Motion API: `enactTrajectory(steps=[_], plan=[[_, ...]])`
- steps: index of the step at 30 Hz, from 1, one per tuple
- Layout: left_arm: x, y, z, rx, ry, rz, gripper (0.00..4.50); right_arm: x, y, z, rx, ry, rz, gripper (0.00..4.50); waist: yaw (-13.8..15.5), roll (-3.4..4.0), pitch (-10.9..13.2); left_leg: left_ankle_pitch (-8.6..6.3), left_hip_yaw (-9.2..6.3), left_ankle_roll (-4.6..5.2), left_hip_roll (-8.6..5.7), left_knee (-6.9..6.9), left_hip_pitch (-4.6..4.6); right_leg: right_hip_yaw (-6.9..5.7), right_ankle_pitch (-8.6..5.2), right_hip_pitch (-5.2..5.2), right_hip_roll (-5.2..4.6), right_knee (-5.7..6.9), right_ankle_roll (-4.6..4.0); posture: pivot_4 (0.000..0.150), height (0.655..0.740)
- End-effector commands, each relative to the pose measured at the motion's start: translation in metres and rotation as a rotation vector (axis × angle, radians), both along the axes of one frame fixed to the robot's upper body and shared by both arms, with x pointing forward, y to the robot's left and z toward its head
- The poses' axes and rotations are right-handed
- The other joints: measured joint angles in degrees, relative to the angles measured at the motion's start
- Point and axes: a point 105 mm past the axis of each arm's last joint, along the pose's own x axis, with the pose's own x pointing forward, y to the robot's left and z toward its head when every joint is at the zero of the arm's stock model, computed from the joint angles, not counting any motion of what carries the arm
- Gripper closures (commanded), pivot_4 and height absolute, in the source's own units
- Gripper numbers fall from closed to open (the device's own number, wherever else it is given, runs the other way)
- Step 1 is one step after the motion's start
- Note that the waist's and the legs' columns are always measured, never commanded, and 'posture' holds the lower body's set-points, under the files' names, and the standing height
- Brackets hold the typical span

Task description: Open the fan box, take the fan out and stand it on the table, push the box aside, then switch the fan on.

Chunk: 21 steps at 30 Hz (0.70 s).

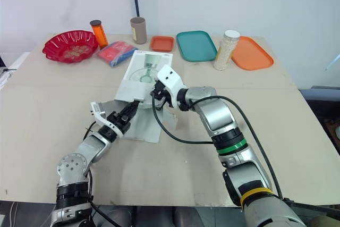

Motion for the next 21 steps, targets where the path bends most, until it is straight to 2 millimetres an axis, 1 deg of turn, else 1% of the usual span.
enactTrajectory(steps=[1,12,17,21], plan=[[0.000,-0.001,0.005,-0.021,-0.001,-0.015,2.83,-0.003,0.002,0.000,-0.005,-0.010,0.007,4.50,0.00,0.00,0.00,0.00,0.00,0.00,0.00,0.00,0.00,0.00,0.00,0.00,0.00,0.00,0.00,0.150,0.7400],[-0.004,0.000,0.006,-0.062,0.016,-0.038,2.83,-0.003,0.003,0.001,0.000,-0.014,0.008,4.50,0.00,0.00,0.00,0.00,0.00,0.00,0.00,0.00,0.00,0.01,0.00,0.00,0.00,-0.01,0.01,0.150,0.7400],[-0.016,0.008,0.002,-0.024,0.039,-0.043,2.83,-0.003,0.003,0.001,0.003,-0.015,0.004,4.50,-0.06,0.00,0.00,0.00,0.00,0.00,0.01,-0.02,0.00,0.02,-0.01,-0.01,0.01,-0.03,0.01,0.150,0.7400],[-0.035,0.017,0.002,-0.002,0.045,-0.069,2.83,-0.003,0.004,0.001,0.007,-0.013,0.004,4.50,-0.07,0.00,0.00,0.00,0.00,-0.01,0.03,-0.03,0.01,0.04,-0.01,-0.02,0.02,-0.03,0.01,0.150,0.7400]])
